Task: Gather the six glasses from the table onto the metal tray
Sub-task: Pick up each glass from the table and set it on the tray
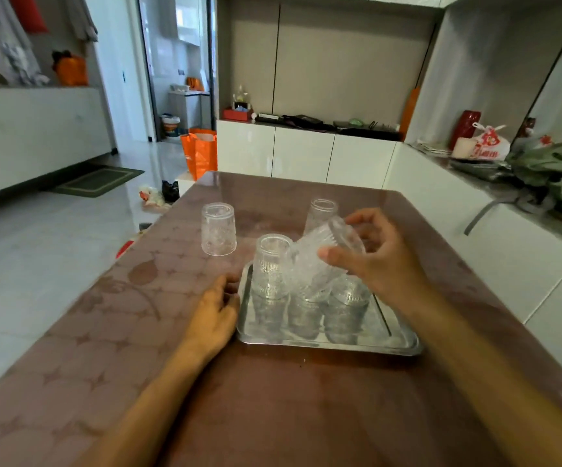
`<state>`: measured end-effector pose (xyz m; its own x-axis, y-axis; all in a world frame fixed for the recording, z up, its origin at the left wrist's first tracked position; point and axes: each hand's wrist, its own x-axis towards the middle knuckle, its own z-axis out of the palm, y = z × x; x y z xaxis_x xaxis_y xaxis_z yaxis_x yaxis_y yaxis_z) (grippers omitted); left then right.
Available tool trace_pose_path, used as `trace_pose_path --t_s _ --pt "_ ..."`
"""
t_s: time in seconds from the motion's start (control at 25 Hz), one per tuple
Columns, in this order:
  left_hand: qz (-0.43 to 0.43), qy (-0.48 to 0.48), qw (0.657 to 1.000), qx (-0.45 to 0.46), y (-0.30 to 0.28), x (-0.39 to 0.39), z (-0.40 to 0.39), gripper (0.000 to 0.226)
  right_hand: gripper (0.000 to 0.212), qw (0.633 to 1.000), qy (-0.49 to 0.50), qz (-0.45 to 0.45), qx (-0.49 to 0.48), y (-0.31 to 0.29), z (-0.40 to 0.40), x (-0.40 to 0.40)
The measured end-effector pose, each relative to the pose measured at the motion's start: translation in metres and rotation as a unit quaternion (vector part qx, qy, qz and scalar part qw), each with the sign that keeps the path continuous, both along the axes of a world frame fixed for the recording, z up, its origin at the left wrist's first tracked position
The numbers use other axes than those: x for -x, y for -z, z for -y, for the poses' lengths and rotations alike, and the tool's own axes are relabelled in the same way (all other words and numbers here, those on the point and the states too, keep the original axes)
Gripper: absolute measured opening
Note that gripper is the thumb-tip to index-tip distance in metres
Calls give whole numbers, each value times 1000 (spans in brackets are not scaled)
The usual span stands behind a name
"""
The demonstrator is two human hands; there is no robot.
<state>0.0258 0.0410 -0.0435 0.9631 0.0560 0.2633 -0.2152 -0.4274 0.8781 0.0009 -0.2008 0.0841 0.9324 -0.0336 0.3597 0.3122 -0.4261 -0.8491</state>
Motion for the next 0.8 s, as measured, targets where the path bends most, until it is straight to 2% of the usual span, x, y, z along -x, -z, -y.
trace_pose_path --t_s 0.16,0.48,0.56,0.64,0.72,0.8 --pt "-26 19 999 -5 2 -3 0 30 47 989 7 14 146 38 -47 -3" --pt "0 17 1000 -1 7 -10 0 39 48 966 -18 45 256 67 -75 -15" --pt "7 19 1000 5 5 -8 1 39 51 964 -27 57 260 68 -75 -12" --pt "-13 23 1000 12 3 -2 2 36 52 972 -33 85 217 74 -68 -1" --pt "-69 26 996 45 -3 -4 -4 31 48 975 -13 134 178 86 -49 16" --pt "-149 4 982 112 -18 -24 -19 31 46 967 12 176 185 105 -22 30"
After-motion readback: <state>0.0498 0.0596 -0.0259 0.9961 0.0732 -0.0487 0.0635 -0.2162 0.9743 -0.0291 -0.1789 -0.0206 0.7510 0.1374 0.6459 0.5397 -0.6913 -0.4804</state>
